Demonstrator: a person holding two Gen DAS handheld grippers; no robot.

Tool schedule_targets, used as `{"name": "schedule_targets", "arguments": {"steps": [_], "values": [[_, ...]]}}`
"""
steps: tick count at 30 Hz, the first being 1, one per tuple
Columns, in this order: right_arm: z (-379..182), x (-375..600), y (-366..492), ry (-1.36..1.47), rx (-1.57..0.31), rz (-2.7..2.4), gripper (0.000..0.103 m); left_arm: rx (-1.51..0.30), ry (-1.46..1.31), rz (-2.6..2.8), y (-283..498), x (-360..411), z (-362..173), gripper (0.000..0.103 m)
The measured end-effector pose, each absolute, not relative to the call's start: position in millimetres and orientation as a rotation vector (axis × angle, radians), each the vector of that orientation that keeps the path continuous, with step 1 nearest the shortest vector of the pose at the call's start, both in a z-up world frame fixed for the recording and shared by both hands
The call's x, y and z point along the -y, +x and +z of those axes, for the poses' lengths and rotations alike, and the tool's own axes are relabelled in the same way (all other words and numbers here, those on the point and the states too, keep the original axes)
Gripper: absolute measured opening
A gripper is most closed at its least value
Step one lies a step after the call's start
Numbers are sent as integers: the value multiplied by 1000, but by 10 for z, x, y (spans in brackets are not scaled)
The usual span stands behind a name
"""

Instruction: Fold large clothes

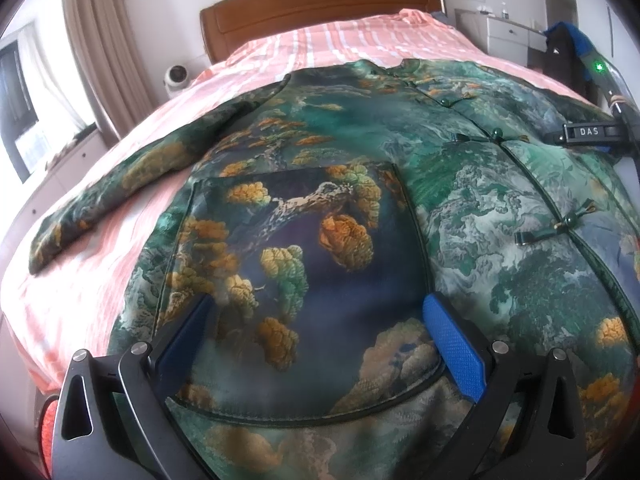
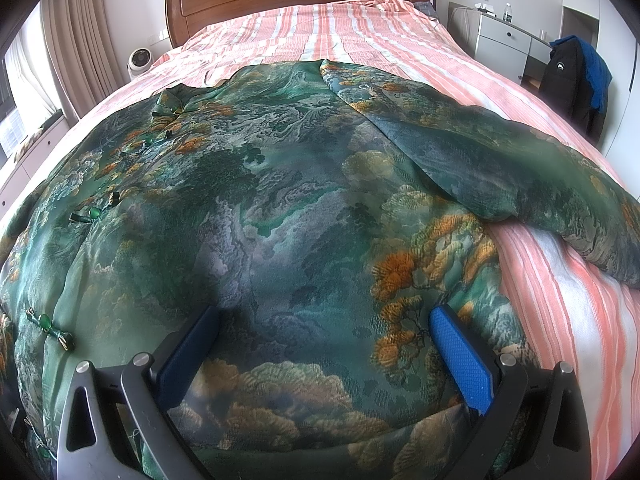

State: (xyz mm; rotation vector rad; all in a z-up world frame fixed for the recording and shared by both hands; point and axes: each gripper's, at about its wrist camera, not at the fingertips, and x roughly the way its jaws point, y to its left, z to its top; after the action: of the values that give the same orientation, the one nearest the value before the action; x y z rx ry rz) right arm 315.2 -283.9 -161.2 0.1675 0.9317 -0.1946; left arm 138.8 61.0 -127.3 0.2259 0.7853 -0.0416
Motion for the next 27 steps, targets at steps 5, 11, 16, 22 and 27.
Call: {"name": "schedule_targets", "arguments": {"steps": [5,11,16,22,27], "values": [[-1612,2842,3149,167,-931,-193,103,-791,221,-48,1399,-635,-1267,103],[-1612,2843,3147,167,-931,-191,103,-798,214,-56,1384,-633,-1277,103],[-1612,2845,3145,167,-931,-190,103,-801,213,-57,1391,-634,-1275,103],[-1612,2848,3142,165,-930,-181,103,-800,213,-57,1380,-638,-1270,103],[-1612,2849,3140,165,-930,-180,103,-799,214,-56,1384,-631,-1275,103]]}}
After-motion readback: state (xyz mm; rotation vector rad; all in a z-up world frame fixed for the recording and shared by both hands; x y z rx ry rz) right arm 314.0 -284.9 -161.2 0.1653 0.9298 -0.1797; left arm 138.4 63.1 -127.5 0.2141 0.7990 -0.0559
